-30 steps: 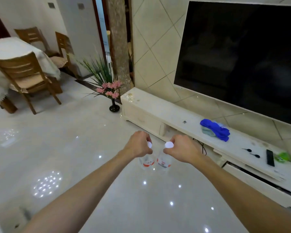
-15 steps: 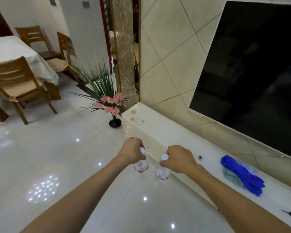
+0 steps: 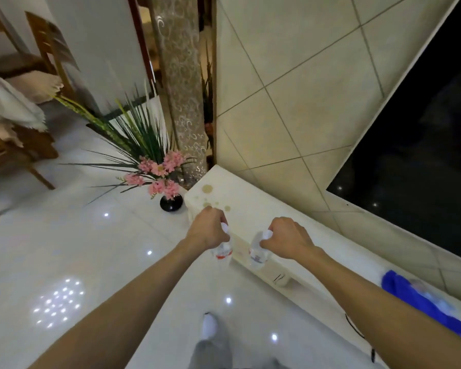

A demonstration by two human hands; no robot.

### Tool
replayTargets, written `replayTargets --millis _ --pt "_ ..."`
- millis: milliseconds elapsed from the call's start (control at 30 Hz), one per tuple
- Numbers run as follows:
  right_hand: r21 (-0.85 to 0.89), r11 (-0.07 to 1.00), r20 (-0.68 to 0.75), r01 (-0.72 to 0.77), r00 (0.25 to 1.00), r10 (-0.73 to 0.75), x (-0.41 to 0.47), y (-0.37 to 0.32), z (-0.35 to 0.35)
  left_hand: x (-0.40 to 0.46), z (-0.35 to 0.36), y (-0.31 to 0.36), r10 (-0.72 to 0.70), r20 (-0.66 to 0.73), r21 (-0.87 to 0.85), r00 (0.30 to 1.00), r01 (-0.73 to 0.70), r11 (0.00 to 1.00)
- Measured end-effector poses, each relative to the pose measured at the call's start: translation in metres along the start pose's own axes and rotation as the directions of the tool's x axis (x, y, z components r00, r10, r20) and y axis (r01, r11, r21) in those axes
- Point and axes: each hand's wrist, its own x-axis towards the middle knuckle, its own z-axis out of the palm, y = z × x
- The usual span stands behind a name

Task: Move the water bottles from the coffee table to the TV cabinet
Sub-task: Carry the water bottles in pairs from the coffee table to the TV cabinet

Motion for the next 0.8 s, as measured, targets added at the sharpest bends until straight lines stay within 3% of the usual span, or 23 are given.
replayTargets --millis 400,800 --pt "0.239 0.939 -0.022 -0.246 0.966 0.258 0.180 -0.050 -0.024 0.208 -0.049 -0.029 0.086 0.107 0.029 0.991 -0.090 0.996" --pt "0.348 0.822 0.054 -0.451 0.885 0.462 0.351 -0.004 -0.003 0.404 0.006 -0.025 0.107 0.222 0.115 0.969 -0.135 0.984"
